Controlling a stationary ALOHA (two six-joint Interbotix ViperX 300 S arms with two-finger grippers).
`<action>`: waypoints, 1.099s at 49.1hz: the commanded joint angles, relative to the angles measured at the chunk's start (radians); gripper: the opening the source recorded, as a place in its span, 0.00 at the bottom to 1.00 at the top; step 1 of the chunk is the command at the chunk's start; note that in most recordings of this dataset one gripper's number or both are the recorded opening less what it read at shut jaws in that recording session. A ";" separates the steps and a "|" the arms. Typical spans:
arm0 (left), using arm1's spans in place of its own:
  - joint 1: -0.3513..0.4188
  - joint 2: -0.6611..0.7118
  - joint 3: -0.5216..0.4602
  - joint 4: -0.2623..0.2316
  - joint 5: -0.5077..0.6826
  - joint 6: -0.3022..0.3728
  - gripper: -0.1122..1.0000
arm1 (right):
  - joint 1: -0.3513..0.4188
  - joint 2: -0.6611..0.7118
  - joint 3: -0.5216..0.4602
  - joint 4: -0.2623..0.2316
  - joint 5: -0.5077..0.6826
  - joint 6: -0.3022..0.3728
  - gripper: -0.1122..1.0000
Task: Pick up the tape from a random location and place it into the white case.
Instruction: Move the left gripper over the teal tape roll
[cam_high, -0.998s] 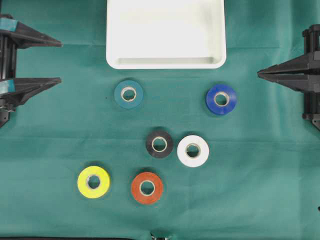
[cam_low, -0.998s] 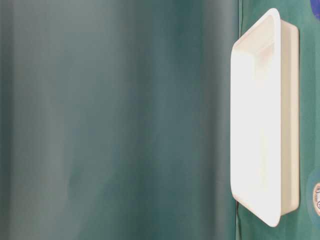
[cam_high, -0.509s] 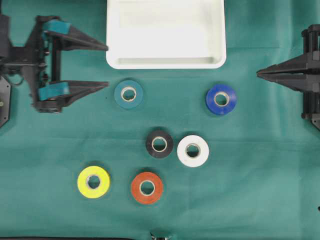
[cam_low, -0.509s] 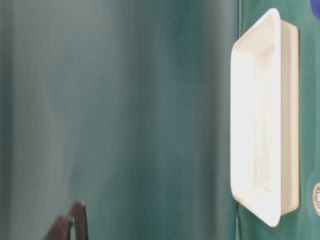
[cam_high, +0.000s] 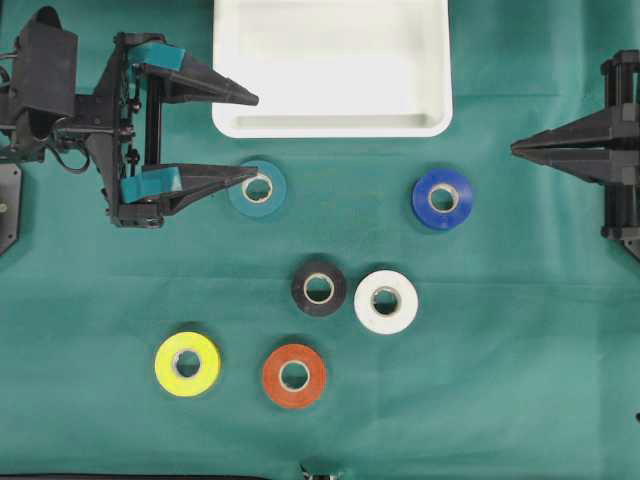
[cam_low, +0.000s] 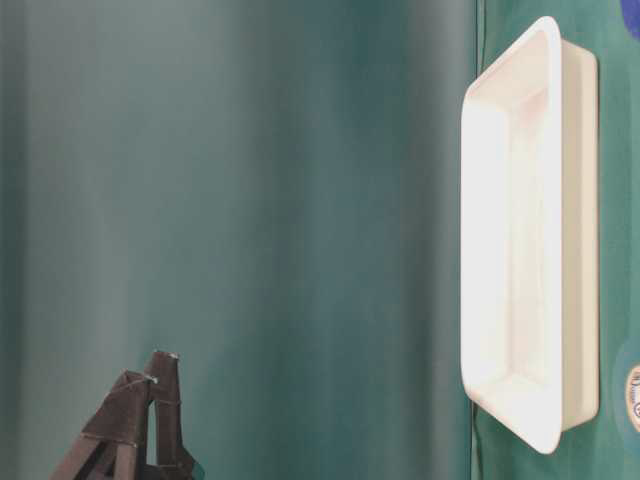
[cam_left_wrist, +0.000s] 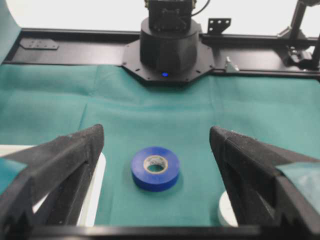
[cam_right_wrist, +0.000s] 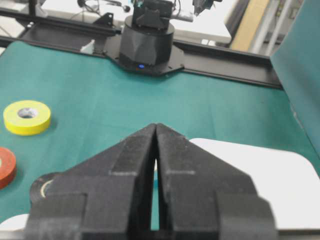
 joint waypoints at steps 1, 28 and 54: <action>-0.003 -0.014 -0.026 -0.002 0.017 -0.005 0.99 | -0.002 0.005 -0.023 -0.002 0.000 0.000 0.10; -0.003 0.078 -0.344 -0.002 0.778 -0.020 0.99 | -0.002 0.006 -0.023 -0.002 0.020 0.000 0.10; 0.000 0.249 -0.588 0.005 1.227 -0.017 0.99 | -0.002 0.008 -0.021 -0.002 0.021 0.000 0.10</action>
